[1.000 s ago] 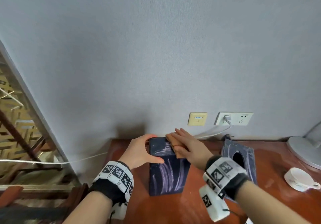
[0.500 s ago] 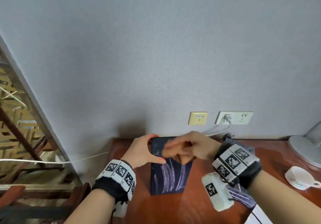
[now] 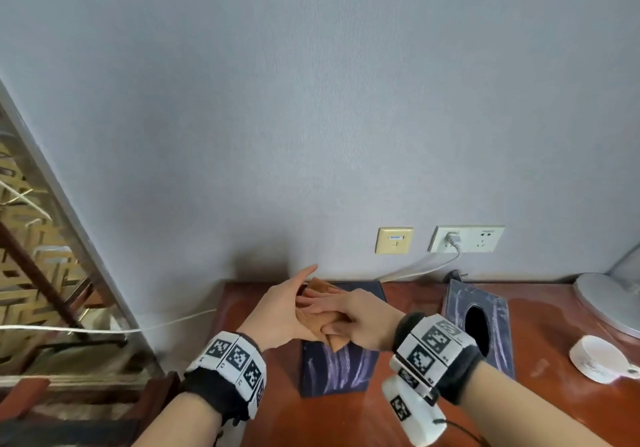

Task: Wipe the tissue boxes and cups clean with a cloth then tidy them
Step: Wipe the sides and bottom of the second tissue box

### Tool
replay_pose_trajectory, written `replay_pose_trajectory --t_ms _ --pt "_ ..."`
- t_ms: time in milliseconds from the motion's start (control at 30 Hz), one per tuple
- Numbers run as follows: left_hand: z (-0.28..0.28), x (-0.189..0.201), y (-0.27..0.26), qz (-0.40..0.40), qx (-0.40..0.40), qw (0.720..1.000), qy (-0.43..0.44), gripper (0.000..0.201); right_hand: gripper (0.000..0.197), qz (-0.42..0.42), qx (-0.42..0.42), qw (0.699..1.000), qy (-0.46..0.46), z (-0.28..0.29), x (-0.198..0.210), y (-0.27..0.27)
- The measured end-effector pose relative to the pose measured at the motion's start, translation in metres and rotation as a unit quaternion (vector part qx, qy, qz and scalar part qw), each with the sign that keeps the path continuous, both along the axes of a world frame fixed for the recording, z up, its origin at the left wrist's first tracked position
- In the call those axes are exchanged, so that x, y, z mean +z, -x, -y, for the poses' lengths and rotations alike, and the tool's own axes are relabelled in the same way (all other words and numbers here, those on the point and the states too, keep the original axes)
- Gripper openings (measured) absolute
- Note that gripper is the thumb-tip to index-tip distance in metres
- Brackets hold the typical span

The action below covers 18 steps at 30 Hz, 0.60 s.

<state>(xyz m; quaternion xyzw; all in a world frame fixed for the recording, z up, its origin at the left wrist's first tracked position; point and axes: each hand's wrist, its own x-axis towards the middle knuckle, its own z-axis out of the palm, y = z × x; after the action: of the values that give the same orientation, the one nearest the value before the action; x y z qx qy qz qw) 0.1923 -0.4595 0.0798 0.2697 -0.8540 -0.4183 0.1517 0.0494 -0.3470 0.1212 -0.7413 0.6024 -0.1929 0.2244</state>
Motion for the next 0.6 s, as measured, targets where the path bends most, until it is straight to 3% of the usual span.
replay_pose_trajectory --t_ms 167,267,367,467,533,600 --pt "0.006 0.001 0.001 0.029 -0.004 0.997 0.067 0.083 0.030 0.060 0.027 0.998 -0.019 -0.023 -0.002 0.020" --pt "0.007 0.008 0.003 0.050 -0.005 0.995 0.081 0.083 0.026 0.106 -0.030 0.992 -0.065 -0.039 0.008 0.043" --pt "0.005 0.018 0.005 0.080 -0.026 0.994 0.072 0.076 0.040 0.144 -0.143 0.977 -0.070 -0.052 0.016 0.073" --pt "0.000 0.031 0.012 0.188 -0.051 0.967 0.166 0.083 0.049 0.098 -0.301 0.949 -0.007 -0.063 0.011 0.098" --pt "-0.005 0.036 0.024 0.249 -0.071 0.933 0.251 0.094 0.045 0.101 -0.337 0.936 0.002 -0.062 0.006 0.102" --pt "-0.015 0.036 0.041 0.245 -0.087 0.929 0.263 0.101 0.043 0.160 -0.326 0.932 -0.018 -0.057 0.004 0.089"
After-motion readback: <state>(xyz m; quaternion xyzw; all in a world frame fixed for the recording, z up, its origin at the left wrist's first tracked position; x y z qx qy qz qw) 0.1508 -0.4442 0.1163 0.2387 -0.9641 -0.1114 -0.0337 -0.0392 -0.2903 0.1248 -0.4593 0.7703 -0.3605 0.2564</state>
